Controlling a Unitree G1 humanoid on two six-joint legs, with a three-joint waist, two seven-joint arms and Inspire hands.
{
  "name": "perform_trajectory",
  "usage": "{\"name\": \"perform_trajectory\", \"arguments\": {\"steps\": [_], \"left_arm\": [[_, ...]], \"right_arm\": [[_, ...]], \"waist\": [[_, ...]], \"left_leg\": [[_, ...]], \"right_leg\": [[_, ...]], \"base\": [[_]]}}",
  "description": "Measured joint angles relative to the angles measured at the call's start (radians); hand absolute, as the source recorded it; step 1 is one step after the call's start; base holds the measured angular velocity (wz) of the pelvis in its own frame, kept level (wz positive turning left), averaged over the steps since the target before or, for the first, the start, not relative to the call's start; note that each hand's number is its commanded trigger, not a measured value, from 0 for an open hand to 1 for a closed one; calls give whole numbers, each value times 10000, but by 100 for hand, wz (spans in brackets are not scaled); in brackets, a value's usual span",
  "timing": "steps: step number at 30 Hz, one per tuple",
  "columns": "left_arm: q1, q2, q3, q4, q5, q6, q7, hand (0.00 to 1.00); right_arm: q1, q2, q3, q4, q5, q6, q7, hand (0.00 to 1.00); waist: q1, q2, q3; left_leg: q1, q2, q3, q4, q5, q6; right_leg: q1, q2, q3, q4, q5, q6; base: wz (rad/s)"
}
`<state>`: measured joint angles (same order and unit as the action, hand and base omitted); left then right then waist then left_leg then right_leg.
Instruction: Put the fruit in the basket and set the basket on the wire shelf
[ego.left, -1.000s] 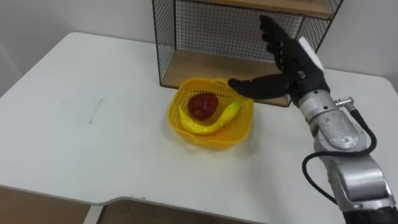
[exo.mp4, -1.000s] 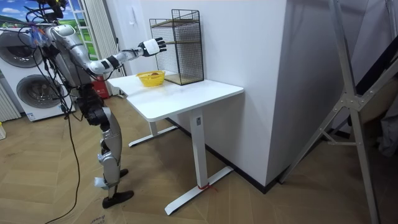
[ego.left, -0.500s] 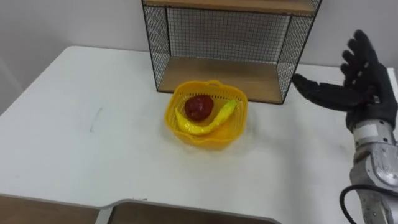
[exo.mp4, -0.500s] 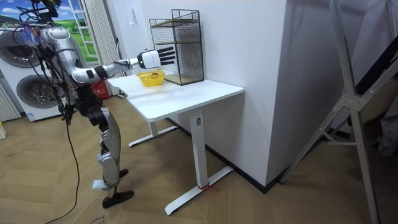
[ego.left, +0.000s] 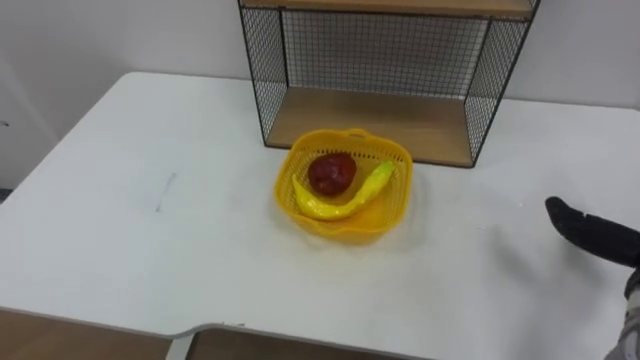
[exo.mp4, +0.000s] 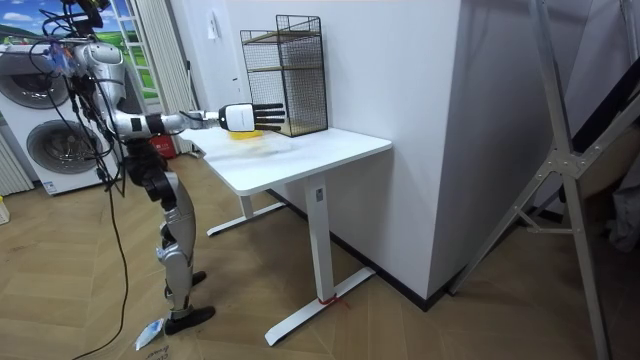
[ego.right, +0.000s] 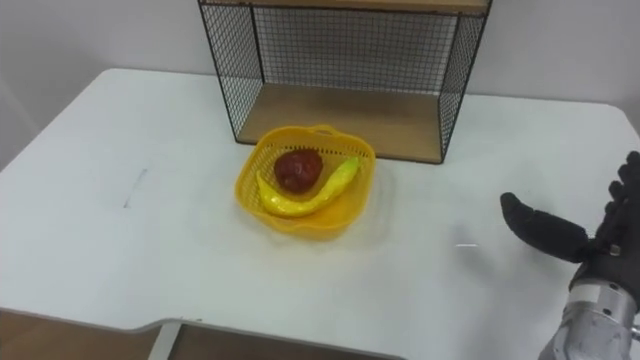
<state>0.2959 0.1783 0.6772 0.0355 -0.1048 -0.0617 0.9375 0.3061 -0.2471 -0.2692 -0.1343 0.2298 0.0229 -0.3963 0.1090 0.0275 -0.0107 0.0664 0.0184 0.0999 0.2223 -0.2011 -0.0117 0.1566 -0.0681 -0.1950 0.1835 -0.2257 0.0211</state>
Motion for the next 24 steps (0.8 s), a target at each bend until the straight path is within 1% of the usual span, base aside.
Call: {"name": "perform_trajectory", "arguments": {"steps": [1, 2, 3, 4, 5, 6, 7, 8, 9, 10, 12, 13, 14, 15, 16, 17, 18, 19, 21, 22, 23, 24], "left_arm": [[-28, 1, -64, -151, 148, -46, 67, 0], [-32, -15, -187, -470, 375, -123, 132, 0], [-38, -17, -290, -801, 524, -148, 148, 0], [-40, -19, -347, -958, 581, -182, 145, 0], [-57, -20, -460, -1251, 584, -316, 131, 0], [-57, -26, -624, -1570, 582, -395, 73, 0], [-57, -29, -729, -1701, 581, -469, 26, 0], [-56, -27, -1039, -1934, 570, -621, -125, 0], [-62, -31, -1502, -2056, 569, -804, -292, 0], [-68, -31, -1757, -2078, 561, -867, -415, 0], [-95, -37, -2666, -2100, 428, -909, -1182, 0], [-133, -37, -3023, -2114, 127, -931, -1654, 0], [-184, -36, -3195, -2112, -71, -950, -1867, 0], [-278, -45, -3616, -2097, -483, -1014, -2250, 0], [-305, -54, -3824, -2078, -647, -1027, -2456, 0], [-337, -77, -4177, -2004, -897, -1031, -2915, 0], [-361, -92, -4564, -1957, -1226, -1035, -3357, 0], [-379, -104, -4767, -1927, -1382, -1034, -3567, 0], [-419, -127, -5453, -1801, -2005, -1036, -4366, 0], [-420, -123, -5629, -1737, -2194, -1036, -4531, 0], [-420, -126, -5948, -1604, -2501, -1035, -4820, 0], [-428, -126, -6210, -1484, -2814, -1036, -5114, 0]], "right_arm": [[-1, 0, -1, -1, -8, -25, 35, 0], [0, 0, 0, 0, -13, -99, 78, 0], [0, 0, 3, 18, -13, -147, 120, 0], [-1, 0, 1, 39, -13, -188, 154, 0], [0, 18, 10, 45, -13, -266, 265, 0], [-3, 58, 44, 44, -13, -362, 426, 0], [-3, 76, 97, 45, -13, -413, 495, 0], [-8, 100, 246, 87, -11, -534, 632, 0], [-61, 120, 433, 284, -13, -722, 837, 0], [-115, 147, 530, 433, -16, -791, 940, 0], [-122, 424, 750, 601, 6, -780, 1348, 0], [-125, 520, 885, 601, 58, -786, 1500, 0], [-127, 552, 958, 626, 67, -815, 1574, 0], [-135, 565, 1164, 741, 39, -933, 1699, 0], [-134, 570, 1283, 783, 37, -961, 1790, 0], [-130, 600, 1423, 819, 37, -962, 2073, 0], [-130, 601, 1540, 835, 67, -961, 2294, 0], [-130, 600, 1591, 835, 73, -961, 2374, 0], [-137, 621, 1748, 835, 301, -964, 2525, 0], [-138, 620, 1807, 842, 397, -980, 2571, 0], [-149, 623, 1938, 896, 502, -1038, 2624, 0], [-153, 627, 2100, 942, 611, -1104, 2721, 0]], "waist": [[-14, 43, -3], [-34, 43, 42], [-57, 113, 53], [-65, 103, 79], [-168, 113, 102], [-180, 110, 121], [-184, 115, 124], [-243, 109, 136], [-284, 117, 140], [-329, 111, 141], [-476, 74, 144], [-516, 41, 150], [-559, 19, 159], [-716, -65, 182], [-741, -96, 195], [-792, -86, 190], [-825, -155, 233], [-829, -190, 233], [-826, -344, 181], [-823, -364, 168], [-817, -381, 157], [-817, -382, 162]], "left_leg": [[2, 3, 1, -5, 0, 0], [9, 6, 2, -6, -1, -2], [11, 15, -10, 1, -3, -5], [7, 17, -19, 5, -4, -7], [-19, 16, -46, 7, -3, -7], [-31, 16, -8, 3, -3, -8], [-31, 18, 11, 2, -3, -8], [-28, 15, 15, 0, -3, -7], [-28, 2, 15, -5, -2, -6], [-28, -3, 9, -4, -1, -4], [-20, -18, -1, 8, 1, -1], [-24, -18, 2, 29, 1, -1], [-25, -18, 1, 52, 0, -1], [-55, -18, -4, 96, 0, -1], [-72, -18, -10, 109, 0, -1], [-91, -18, -5, 132, 0, -1], [-99, -14, 29, 128, 0, -1], [-119, -14, 43, 127, 0, -1], [-167, -14, 71, 119, 2, 3], [-157, -15, 73, 118, 2, 3], [-118, -15, 80, 115, 1, 3], [-82, -14, 84, 108, 1, 3]], "right_leg": [[-1, 4, 0, -4, 0, 0], [0, 9, -3, -9, 0, 0], [2, 17, -10, -5, 0, 0], [1, 18, -20, -6, 0, 0], [-12, 18, -58, -3, 0, 0], [-38, 19, -44, -1, 0, 0], [-45, 18, -34, 1, 0, 0], [-45, 14, -29, 6, 0, 0], [-40, 2, -35, 6, -2, 3], [-32, -1, -39, 6, -5, 8], [4, -12, -71, 0, -14, 23], [13, -12, -65, -7, -14, 23], [22, -12, -63, -7, -14, 23], [16, -12, -61, -3, -13, 23], [8, -12, -60, -3, -13, 23], [-14, -12, -33, -1, -13, 22], [-56, -12, 5, 12, -14, 23], [-92, -13, 26, 21, -14, 22], [-171, -12, 91, 24, -10, 25], [-165, -11, 103, 20, -6, 31], [-142, -10, 132, 23, 2, 39], [-123, -9, 140, 40, 4, 40]], "base": [[0], [0], [0], [6], [4], [0], [0], [0], [0], [0], [2], [0], [0], [0], [0], [-6], [-9], [-11], [-7], [-6], [-5], [-5]]}}
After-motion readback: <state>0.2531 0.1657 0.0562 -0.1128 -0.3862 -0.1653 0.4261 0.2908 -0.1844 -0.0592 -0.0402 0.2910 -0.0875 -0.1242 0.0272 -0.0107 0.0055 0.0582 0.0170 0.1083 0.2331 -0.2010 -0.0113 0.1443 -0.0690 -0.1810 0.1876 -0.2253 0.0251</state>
